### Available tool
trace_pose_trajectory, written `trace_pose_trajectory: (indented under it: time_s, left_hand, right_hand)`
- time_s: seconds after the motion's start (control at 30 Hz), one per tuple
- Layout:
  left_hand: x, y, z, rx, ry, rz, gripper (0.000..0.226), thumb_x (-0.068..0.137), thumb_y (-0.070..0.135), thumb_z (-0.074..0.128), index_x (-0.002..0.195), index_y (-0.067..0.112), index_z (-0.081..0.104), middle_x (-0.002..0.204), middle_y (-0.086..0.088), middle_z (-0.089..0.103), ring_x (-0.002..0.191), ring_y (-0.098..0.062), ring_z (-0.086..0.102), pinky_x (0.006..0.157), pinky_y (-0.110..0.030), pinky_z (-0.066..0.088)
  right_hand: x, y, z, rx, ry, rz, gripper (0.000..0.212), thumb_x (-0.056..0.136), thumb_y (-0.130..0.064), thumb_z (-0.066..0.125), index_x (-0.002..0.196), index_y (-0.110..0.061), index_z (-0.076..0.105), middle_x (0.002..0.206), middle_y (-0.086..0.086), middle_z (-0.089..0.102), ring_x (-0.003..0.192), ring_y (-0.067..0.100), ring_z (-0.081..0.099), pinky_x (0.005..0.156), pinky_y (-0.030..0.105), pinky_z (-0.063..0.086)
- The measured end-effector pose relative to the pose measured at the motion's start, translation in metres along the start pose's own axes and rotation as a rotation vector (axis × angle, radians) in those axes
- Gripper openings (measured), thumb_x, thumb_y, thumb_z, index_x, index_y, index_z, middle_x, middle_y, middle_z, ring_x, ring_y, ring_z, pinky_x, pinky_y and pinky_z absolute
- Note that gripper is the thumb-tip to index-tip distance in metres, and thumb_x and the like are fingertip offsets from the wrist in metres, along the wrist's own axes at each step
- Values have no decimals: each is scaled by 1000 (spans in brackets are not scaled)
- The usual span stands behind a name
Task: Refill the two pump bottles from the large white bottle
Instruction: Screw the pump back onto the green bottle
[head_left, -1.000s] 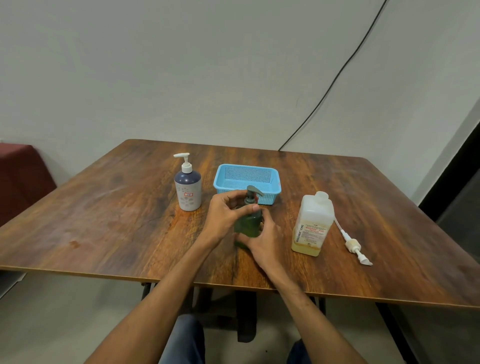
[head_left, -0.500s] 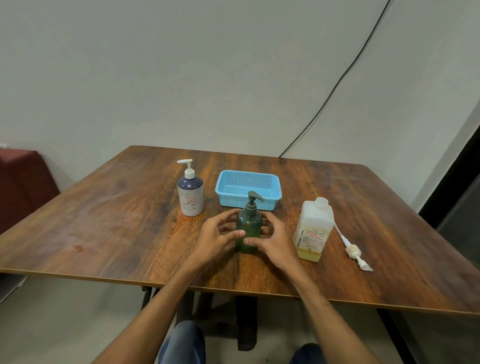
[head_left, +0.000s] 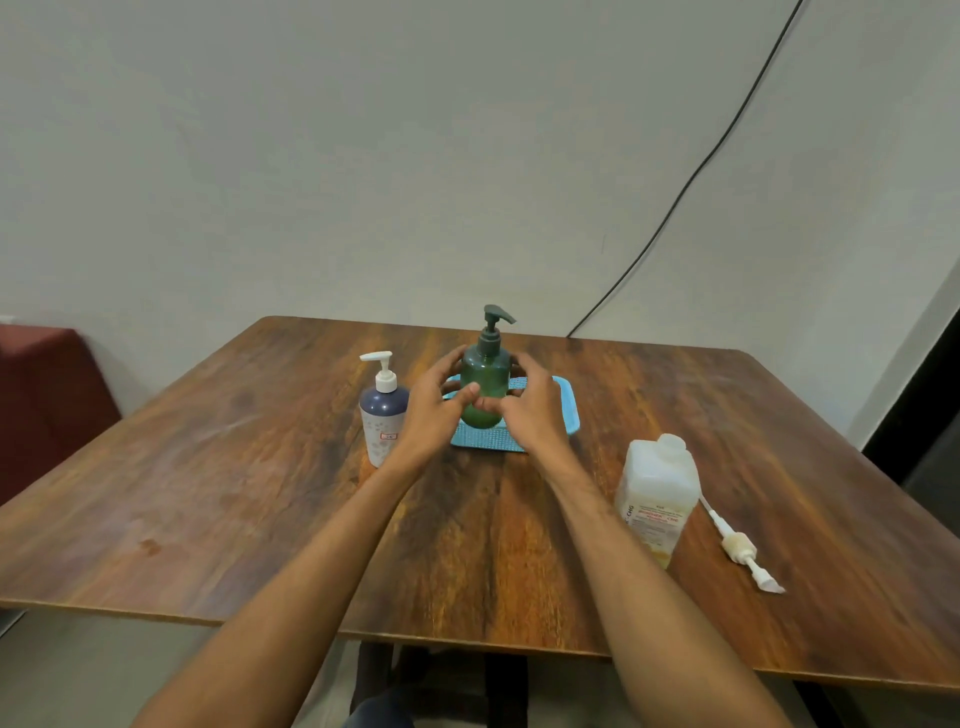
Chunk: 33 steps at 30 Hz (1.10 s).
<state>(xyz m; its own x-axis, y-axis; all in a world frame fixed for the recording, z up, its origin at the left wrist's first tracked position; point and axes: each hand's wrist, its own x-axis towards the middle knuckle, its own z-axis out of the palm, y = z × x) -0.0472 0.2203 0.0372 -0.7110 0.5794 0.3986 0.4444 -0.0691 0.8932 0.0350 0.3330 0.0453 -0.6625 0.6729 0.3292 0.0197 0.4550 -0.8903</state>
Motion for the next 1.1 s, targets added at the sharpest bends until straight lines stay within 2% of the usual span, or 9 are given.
trace_pose_trajectory:
  time_s: [0.13,0.27,0.4,0.57,0.83,0.97,1.03,1.1]
  left_hand:
    - [31,-13,6,22,27,-36,54,97,-1,59,148,9,45,139,-8,59,128,-19,57,110,-40,48]
    - [50,-29,10,54,27,-96,54,96,-2,59,147,9,46,138,-8,60,125,-19,57,103,-31,49]
    - [58,-51,14,108,29,-128,51,95,-1,61,143,12,51,137,-5,61,128,-19,56,109,-41,48]
    - [53,-65,17,169,9,-176,51,96,2,61,144,13,50,139,-3,59,132,-18,52,110,-41,46]
    - [47,-73,22,278,-29,-211,57,98,5,56,151,12,38,147,-8,52,137,-22,48,112,-38,41]
    - [44,-69,21,269,-48,-229,59,98,7,55,153,14,34,151,-6,48,142,-24,43,117,-48,37]
    - [42,-64,21,241,-36,-223,57,97,5,55,149,16,37,148,-2,50,137,-19,45,116,-43,38]
    - [39,-58,21,224,-11,-202,53,96,3,56,144,17,40,134,4,52,126,-12,49,107,-32,41]
  right_hand:
    - [34,10,17,-42,24,34,55,74,-8,84,123,-17,60,116,1,65,108,20,61,95,45,54]
    - [54,20,26,-73,-21,70,54,76,-6,82,125,-15,59,119,2,64,108,20,60,92,38,53]
    - [62,32,33,-119,-66,127,52,76,-4,80,123,-13,59,114,2,64,104,21,61,90,37,53]
    - [63,45,39,-211,-108,189,48,75,-3,78,119,-12,58,112,5,64,103,23,60,90,41,53]
    - [61,48,42,-271,-131,208,51,75,-4,75,124,-10,61,115,5,66,105,22,60,83,32,47]
    - [57,47,41,-249,-129,213,54,78,-4,75,129,-9,57,121,7,63,104,18,56,86,32,47]
    - [53,46,38,-231,-130,211,58,78,-4,76,132,-9,55,125,7,62,109,20,57,87,31,46]
    - [47,44,35,-213,-118,206,60,78,-7,79,132,-10,54,126,6,61,113,21,56,89,31,46]
